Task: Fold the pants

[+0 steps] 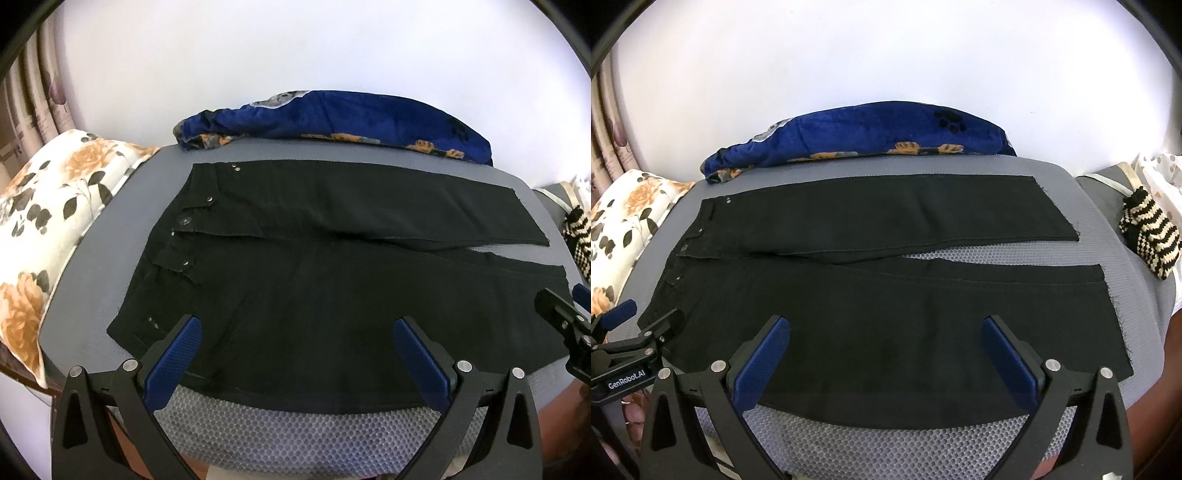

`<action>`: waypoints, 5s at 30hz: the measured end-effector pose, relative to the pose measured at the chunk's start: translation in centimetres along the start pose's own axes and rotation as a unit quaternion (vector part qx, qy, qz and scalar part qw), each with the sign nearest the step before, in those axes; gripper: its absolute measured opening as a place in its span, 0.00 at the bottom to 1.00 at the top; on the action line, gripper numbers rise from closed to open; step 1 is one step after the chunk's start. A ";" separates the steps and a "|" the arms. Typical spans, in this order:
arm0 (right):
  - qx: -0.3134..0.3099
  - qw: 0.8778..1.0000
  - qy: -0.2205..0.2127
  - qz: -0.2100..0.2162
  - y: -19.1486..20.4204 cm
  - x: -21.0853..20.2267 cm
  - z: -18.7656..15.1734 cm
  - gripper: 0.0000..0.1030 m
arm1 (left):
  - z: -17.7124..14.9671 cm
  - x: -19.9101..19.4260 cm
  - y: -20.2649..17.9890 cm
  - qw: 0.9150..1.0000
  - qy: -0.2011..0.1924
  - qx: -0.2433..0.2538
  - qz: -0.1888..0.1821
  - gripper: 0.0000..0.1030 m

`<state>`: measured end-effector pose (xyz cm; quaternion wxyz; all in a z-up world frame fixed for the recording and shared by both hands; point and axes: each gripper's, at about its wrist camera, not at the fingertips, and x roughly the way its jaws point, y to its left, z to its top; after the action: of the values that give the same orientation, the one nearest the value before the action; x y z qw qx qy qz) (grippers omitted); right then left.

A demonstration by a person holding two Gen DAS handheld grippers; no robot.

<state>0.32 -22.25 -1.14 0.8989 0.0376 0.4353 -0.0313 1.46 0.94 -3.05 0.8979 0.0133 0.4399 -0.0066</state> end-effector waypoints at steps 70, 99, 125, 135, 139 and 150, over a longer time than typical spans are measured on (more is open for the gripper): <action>0.014 0.999 -0.030 -0.034 -1.8 -1.3 -0.4 1.00 | -0.6 -1.8 -1.7 0.999 -0.027 0.031 0.001 1.00; -0.016 0.997 0.026 0.071 -0.3 5.0 5.1 1.00 | 8.6 8.2 10.5 0.999 0.022 -0.039 -0.028 0.71; -0.020 0.986 0.123 0.108 7.2 18.1 10.7 1.00 | 18.6 29.9 26.5 0.920 0.137 -0.207 -0.305 0.46; -0.041 0.983 0.121 0.135 8.6 20.7 12.3 1.00 | 19.5 31.9 24.4 0.897 0.152 -0.186 -0.371 0.21; -0.071 0.978 0.115 0.162 9.5 22.0 13.6 1.00 | 20.0 33.2 23.2 0.895 0.158 -0.194 -0.370 0.21; -0.150 0.955 0.118 0.228 10.6 26.6 17.1 1.00 | 20.7 33.7 22.2 0.912 0.123 -0.181 -0.347 0.07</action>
<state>31.08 -13.95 -10.99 0.8195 0.0040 0.5179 0.2453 38.98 22.51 -16.62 0.7647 -0.3021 0.5178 -0.2365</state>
